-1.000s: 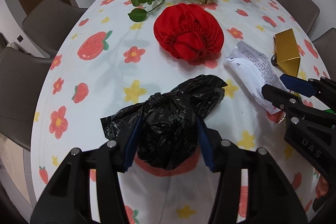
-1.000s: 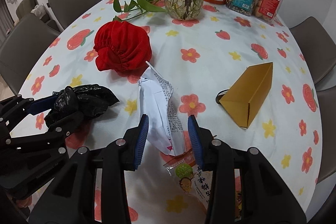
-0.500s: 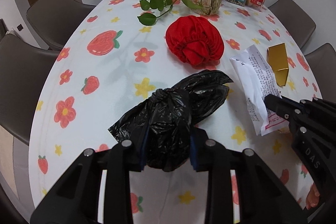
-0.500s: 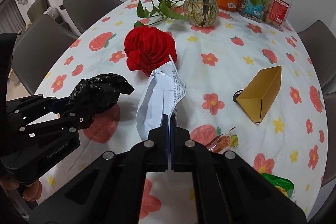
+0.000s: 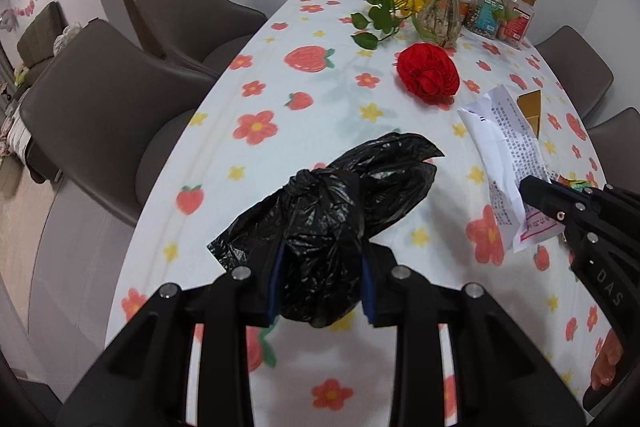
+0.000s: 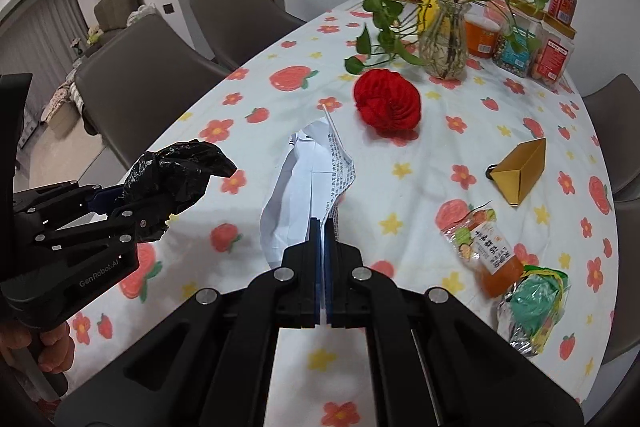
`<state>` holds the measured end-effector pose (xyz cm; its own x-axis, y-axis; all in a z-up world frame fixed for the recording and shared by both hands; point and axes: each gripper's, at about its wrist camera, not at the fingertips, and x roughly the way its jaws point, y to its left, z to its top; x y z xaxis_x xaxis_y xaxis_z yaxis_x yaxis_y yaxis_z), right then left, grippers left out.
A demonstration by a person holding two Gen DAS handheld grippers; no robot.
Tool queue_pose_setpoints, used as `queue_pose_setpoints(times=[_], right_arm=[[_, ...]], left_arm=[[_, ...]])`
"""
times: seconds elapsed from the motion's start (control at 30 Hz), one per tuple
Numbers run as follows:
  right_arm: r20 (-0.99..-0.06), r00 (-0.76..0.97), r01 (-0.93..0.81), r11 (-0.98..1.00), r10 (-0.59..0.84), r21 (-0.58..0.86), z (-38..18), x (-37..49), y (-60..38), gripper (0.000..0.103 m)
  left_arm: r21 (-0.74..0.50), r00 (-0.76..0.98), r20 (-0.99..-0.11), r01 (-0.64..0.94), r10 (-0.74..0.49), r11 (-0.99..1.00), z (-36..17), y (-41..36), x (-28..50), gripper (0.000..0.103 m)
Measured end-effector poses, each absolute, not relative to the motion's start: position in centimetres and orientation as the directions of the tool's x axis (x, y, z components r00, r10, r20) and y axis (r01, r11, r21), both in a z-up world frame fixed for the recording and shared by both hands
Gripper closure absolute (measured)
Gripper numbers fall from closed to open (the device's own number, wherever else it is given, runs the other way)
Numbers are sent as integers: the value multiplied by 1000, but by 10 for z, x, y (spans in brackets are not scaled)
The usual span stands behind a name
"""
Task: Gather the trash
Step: 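Carry the black bag and white paper away from the table to the bin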
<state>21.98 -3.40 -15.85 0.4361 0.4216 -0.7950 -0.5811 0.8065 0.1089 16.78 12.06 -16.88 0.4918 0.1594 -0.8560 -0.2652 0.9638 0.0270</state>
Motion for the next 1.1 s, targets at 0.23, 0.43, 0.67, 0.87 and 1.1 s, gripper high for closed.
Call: queue_pose_setpoints(times=[0.23, 0.43, 0.67, 0.87, 1.1], right_arm=[[-782, 383, -699, 708, 492, 103, -149, 155, 23, 102], [-779, 307, -801, 591, 547, 99, -141, 93, 92, 102], [-776, 228, -873, 476, 588, 104, -135, 2, 185, 102], [-780, 149, -901, 408, 608, 146, -141, -84, 259, 102], [-815, 40, -938, 303, 578, 169, -167, -163, 326, 102]], left_arm=[[30, 473, -844, -430, 253, 902, -159, 166, 82, 72], [16, 436, -842, -569, 319, 822, -152, 219, 4, 72], [14, 371, -850, -694, 374, 720, -151, 299, -101, 72], [38, 299, -867, -758, 398, 652, -158, 365, -190, 72], [49, 225, -887, -822, 403, 567, -181, 426, -263, 72]])
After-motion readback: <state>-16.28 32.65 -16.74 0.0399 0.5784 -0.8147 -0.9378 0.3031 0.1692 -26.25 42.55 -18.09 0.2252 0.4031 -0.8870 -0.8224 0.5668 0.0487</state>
